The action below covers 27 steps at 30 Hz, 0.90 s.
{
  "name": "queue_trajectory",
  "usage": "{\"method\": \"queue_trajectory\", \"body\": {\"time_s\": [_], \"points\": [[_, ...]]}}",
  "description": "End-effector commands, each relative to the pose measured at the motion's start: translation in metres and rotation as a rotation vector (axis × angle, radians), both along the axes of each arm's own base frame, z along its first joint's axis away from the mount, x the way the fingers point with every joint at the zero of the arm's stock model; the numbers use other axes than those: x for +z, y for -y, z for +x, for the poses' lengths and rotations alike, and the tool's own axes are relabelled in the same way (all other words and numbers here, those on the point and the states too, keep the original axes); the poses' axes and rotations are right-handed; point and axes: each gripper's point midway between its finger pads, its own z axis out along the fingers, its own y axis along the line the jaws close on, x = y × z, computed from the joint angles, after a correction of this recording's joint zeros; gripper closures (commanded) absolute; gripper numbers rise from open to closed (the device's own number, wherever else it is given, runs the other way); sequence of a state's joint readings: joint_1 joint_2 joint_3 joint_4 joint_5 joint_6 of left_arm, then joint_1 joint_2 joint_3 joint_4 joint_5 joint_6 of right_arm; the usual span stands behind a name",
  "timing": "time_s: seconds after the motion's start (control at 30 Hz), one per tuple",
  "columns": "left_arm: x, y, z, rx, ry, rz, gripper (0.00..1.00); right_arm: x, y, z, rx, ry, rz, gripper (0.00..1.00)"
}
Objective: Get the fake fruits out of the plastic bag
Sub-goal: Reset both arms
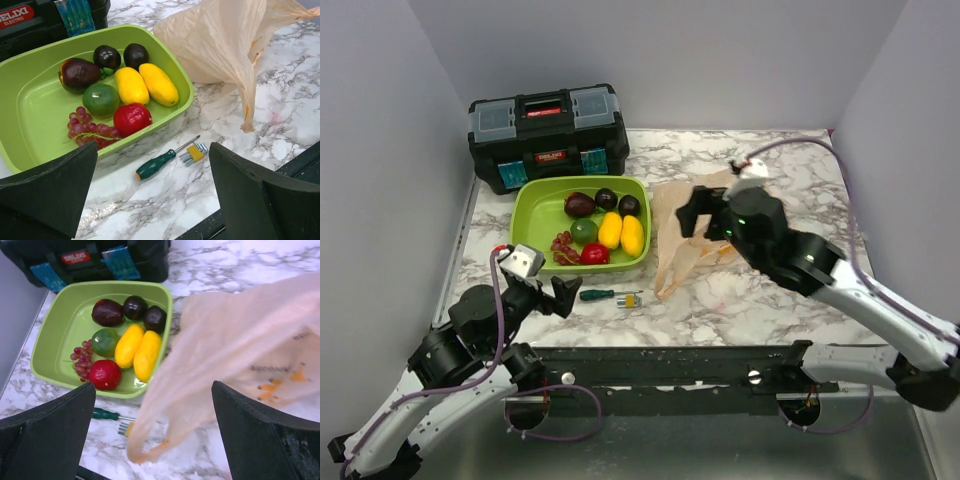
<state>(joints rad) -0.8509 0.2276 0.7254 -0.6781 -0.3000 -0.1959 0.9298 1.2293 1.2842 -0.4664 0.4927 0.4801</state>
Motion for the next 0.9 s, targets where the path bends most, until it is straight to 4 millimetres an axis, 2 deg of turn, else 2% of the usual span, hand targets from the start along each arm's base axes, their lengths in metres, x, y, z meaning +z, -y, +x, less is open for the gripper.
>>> {"method": "queue_trajectory", "body": {"time_s": [0.0, 0.1, 0.3, 0.43, 0.53, 0.87], "points": [[0.024, 0.004, 0.004, 0.015, 0.013, -0.062, 0.08, 0.012, 0.084, -0.037, -0.163, 0.028, 0.042, 0.00], [0.042, 0.003, 0.007, 0.037, 0.027, -0.101, 0.08, 0.039, 0.124, -0.064, -0.196, 0.084, 0.166, 0.00], [0.083, -0.009, 0.007, 0.094, 0.083, -0.212, 0.07, 0.077, 0.175, -0.097, -0.227, 0.167, 0.339, 0.00], [0.105, -0.018, 0.004, 0.119, 0.115, -0.275, 0.06, 0.080, 0.189, -0.103, -0.252, 0.182, 0.350, 0.00], [0.112, -0.021, 0.004, 0.133, 0.124, -0.299, 0.06, 0.079, 0.197, -0.106, -0.268, 0.176, 0.343, 0.00], [0.108, -0.024, 0.008, 0.171, 0.110, -0.318, 0.06, 0.083, 0.211, -0.117, -0.247, 0.230, 0.375, 0.00]]}}
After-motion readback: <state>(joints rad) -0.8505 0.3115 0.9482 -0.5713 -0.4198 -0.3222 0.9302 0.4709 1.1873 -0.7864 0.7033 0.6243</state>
